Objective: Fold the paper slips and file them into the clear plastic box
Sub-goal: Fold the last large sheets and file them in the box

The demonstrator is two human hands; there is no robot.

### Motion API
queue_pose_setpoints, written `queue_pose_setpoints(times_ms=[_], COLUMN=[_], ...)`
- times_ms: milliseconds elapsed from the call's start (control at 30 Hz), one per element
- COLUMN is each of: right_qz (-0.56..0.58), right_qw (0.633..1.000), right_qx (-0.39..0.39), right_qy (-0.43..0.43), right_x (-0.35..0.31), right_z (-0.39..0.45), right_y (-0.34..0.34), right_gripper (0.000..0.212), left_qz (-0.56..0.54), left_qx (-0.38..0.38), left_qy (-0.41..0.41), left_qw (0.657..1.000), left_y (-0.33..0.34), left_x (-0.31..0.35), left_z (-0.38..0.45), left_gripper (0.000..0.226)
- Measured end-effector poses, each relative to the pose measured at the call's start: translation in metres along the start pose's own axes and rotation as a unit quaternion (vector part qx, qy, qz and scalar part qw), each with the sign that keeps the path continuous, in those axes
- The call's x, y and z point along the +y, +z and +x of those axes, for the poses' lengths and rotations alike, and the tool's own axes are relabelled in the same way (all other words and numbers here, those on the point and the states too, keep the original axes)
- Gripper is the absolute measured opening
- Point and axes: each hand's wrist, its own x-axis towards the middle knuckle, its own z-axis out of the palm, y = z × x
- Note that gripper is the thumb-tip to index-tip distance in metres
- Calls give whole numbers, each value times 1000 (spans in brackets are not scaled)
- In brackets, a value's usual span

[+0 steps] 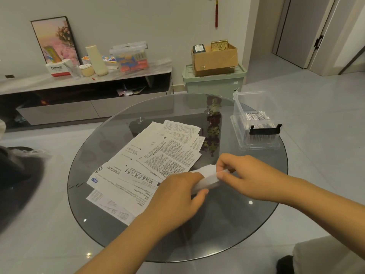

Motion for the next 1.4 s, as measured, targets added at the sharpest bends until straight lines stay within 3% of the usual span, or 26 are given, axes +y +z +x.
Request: queue_pose_setpoints(times_ms=[67, 333, 667, 833, 933, 1100, 1233, 1400], right_qz=[22, -15, -51, -140, -120, -147, -151, -221], right_qw=[1000, 996, 991, 979, 986, 988, 987, 972], right_qx=[7, 72, 123, 149, 105, -14, -7, 9], right_qy=[16, 54, 35, -16, -46, -36, -50, -82], right_x=[0, 7, 12, 6, -5, -9, -8, -9], right_z=[2, 13, 15, 9, 0, -6, -3, -4], right_y=[7, 28, 29, 26, 25, 26, 24, 23], right_gripper=[2, 37, 26, 21, 17, 45, 34, 29], left_qz=[-49, -85, -33, -2, -24, -56, -3, 2], left_qx=[25, 9, -3, -13, -18, -45, -54, -43], left_qy=[-42, -77, -29, -27, -35, -33, 2, 37], left_qw=[998, 993, 999, 1000, 999, 997, 999, 998], left_y=[2, 11, 7, 5, 5, 3, 2, 0], left_x=[-2, -9, -13, -13, -13, -12, -15, -17], left_z=[1, 6, 11, 8, 4, 0, -2, 1], left_gripper=[16, 46, 35, 24, 27, 35, 48, 39])
